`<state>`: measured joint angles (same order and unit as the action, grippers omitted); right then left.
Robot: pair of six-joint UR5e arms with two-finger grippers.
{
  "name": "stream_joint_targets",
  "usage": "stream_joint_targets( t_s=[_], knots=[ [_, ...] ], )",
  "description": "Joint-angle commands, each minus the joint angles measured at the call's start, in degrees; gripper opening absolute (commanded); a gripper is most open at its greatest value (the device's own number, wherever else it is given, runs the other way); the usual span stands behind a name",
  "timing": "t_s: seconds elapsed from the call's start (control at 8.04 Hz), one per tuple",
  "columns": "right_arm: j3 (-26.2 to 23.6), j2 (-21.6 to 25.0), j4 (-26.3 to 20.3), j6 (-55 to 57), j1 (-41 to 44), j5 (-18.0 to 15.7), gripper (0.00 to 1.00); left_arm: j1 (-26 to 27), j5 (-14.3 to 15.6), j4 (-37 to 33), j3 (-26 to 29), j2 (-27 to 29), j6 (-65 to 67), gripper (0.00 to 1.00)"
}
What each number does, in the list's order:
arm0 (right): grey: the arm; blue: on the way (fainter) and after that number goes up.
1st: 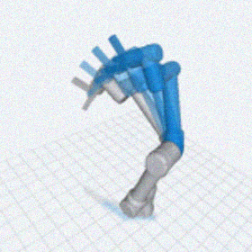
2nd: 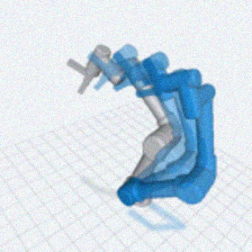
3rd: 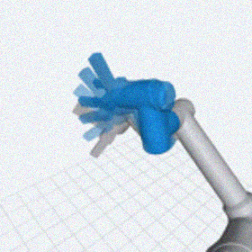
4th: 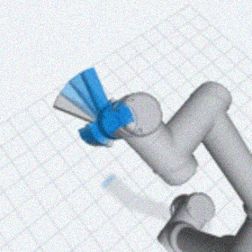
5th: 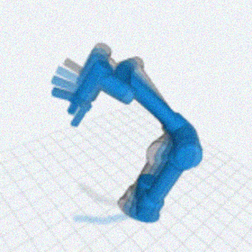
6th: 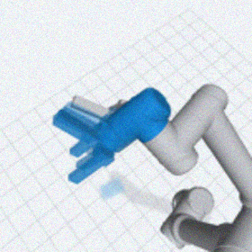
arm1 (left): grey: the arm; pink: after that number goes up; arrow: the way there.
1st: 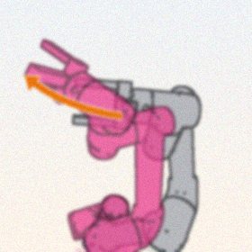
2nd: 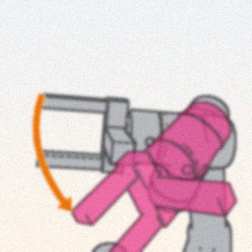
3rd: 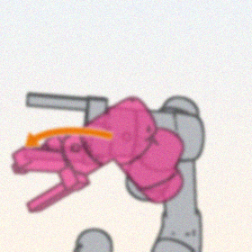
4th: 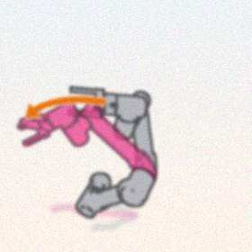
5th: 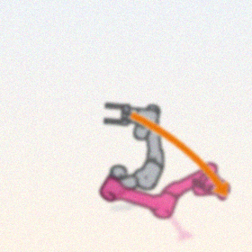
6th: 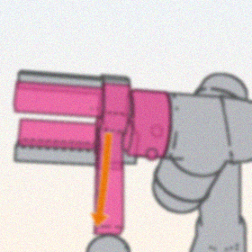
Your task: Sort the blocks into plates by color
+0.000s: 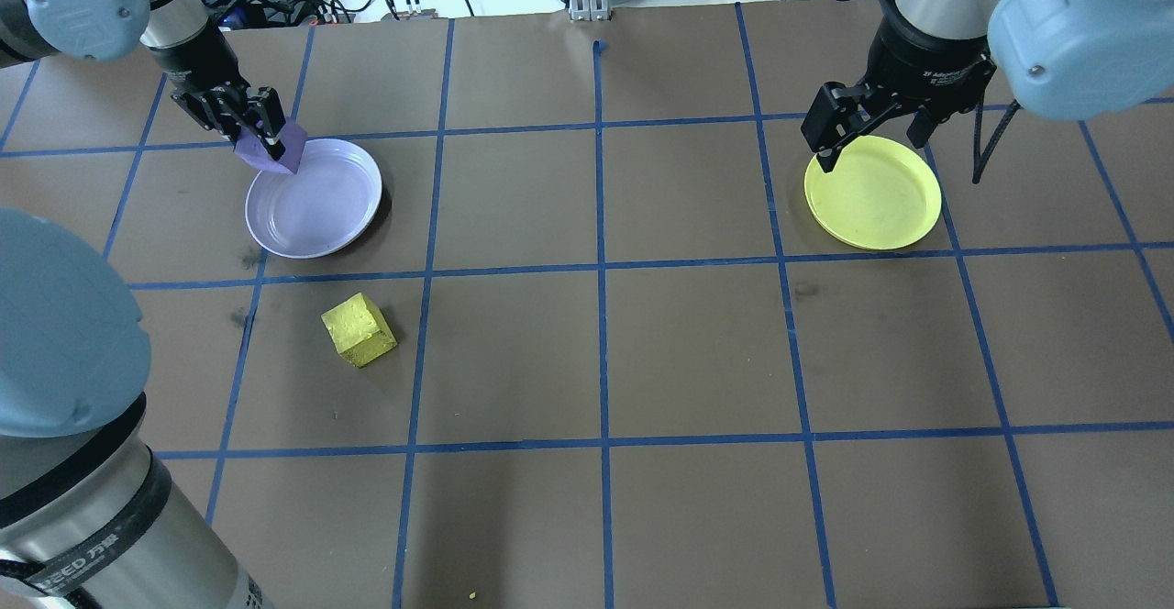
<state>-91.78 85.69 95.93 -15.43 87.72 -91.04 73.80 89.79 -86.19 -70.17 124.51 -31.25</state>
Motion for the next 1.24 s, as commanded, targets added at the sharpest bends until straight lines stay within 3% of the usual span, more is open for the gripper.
stream_joint_targets(
  t_s=[0.0,0.25,0.37,0.5,0.62,0.75,1.12],
  knots=[
    [0.02,0.0,0.05,-0.03,0.0,-0.02,1.0,-0.33,0.47,0.59,-4.26,-0.23,1.36,0.14],
    [-0.07,0.0,0.05,0.05,0.0,0.07,1.0,-0.33,0.48,0.76,-5.5,-0.32,2.32,0.15],
    [0.02,0.0,0.05,0.05,0.0,0.07,1.0,-0.33,0.48,0.67,-6.2,-0.14,2.42,0.24],
    [-0.07,0.0,0.05,0.14,0.0,0.07,1.0,-0.41,0.39,0.67,-7.16,-0.23,2.59,0.58],
    [0.02,0.0,0.05,0.05,0.0,0.07,1.0,-0.42,0.3,0.76,-7.69,-0.23,2.59,0.84],
    [0.02,0.0,0.05,0.05,0.0,-0.02,1.0,-0.42,0.47,0.76,-7.79,-0.23,2.59,0.94],
    [0.02,-0.35,0.05,0.05,0.0,0.07,1.0,-0.42,0.65,0.59,-6.91,-1.19,5.91,0.96]
  ],
)
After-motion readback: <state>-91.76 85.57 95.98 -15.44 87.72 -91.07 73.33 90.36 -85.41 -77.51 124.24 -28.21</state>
